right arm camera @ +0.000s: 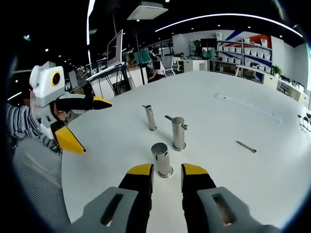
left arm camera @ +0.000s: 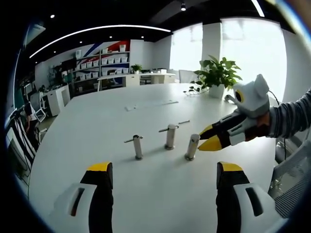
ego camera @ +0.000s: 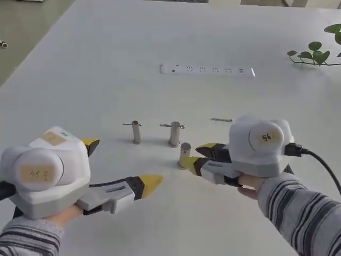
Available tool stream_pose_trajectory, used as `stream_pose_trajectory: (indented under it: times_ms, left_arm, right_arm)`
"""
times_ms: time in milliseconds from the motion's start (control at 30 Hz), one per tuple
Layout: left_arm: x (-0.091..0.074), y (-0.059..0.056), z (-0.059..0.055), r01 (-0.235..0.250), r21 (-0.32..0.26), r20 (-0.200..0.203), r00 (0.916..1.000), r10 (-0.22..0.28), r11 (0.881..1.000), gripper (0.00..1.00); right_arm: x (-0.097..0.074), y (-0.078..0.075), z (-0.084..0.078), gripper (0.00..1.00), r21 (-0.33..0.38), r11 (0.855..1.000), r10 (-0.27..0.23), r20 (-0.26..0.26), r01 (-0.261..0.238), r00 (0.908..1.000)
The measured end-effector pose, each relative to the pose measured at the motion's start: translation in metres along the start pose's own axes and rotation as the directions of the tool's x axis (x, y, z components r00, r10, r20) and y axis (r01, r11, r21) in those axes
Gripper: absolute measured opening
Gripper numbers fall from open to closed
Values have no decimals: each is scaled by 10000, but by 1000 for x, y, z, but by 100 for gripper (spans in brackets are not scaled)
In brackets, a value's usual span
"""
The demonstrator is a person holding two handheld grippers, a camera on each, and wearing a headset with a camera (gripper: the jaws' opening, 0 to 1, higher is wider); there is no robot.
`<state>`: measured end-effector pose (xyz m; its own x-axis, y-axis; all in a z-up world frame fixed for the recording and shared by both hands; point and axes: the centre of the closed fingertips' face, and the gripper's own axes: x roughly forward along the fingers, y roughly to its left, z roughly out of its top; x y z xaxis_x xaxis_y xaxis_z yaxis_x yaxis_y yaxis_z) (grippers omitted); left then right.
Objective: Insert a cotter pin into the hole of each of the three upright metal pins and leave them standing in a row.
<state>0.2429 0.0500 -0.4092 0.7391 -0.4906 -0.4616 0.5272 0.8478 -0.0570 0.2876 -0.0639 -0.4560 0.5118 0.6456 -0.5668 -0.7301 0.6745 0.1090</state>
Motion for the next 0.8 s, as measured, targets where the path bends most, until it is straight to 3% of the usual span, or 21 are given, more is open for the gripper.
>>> stream_pose_trajectory:
  times_ms: [100,267,433,800]
  left_arm:
    - [0,-1,0,2,-8,-13,10000,-2,10000,88]
    - [1,-3,-1,27,-9,-46,10000,-27,10000,88]
    - [1,-6,1,95,42,15,10000,-95,9999,89]
    - [2,-5,5,124,107,88,9999,-125,9999,89]
  right_arm:
    - [-5,-11,-6,16,-406,9989,-226,-317,213,9992]
    - [-13,-30,-10,19,-508,9983,-333,-728,297,9968]
    - [-22,-53,-3,21,-738,9963,-522,-1156,439,9919]
    - [-13,-90,11,23,-1536,9881,-247,-2334,-118,9721]
